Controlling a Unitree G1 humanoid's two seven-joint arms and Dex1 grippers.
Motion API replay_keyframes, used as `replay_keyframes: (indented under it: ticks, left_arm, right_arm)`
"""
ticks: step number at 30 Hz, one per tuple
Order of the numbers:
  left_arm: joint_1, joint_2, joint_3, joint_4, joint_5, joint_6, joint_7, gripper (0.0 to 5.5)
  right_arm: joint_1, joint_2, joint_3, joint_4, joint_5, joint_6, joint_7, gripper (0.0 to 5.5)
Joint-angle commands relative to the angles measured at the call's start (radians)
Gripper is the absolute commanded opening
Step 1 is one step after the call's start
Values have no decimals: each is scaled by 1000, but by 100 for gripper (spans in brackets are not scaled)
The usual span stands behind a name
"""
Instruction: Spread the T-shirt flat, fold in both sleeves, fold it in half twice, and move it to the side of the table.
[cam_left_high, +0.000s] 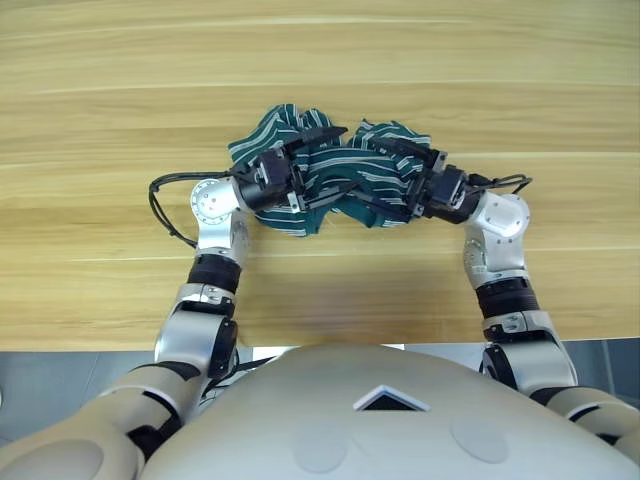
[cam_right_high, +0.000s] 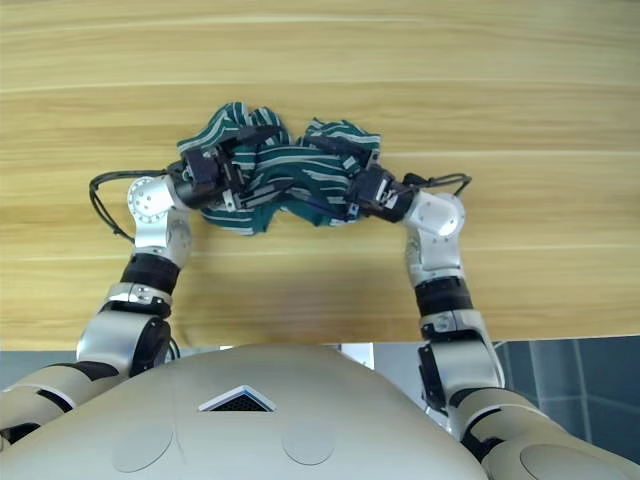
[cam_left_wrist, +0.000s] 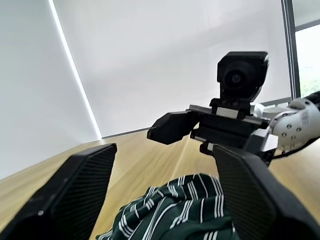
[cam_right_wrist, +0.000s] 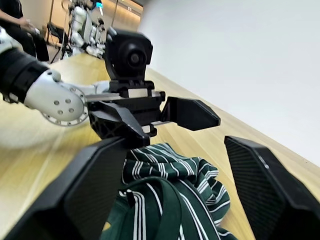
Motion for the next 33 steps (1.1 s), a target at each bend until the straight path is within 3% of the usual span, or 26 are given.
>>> replay_keyframes:
  ticks: [1, 15, 21, 24, 30, 33]
  left_arm:
    - [-46, 12, -13, 46, 47, -68, 18, 360]
    - [-59, 22, -30, 81, 25, -84, 7, 360]
    - [54, 75, 7, -293, -285, 220, -121, 360]
    - [71, 98, 44, -376, -327, 292, -118, 360]
    - [90, 187, 31, -291, -40, 92, -58, 360]
    - [117, 301, 51, -317, 23, 19, -57, 360]
  right_arm:
    - [-19, -35, -14, 34, -33, -8, -42, 352]
    - [-25, -45, 13, 66, -80, -41, -79, 352]
    - [-51, -127, -64, 122, -92, -66, -150, 352]
    - [-48, -163, -96, 119, -68, -79, -161, 352]
    - [32, -284, -136, 80, -177, -111, -200, 352]
    - [107, -374, -200, 57, -217, -126, -260, 352]
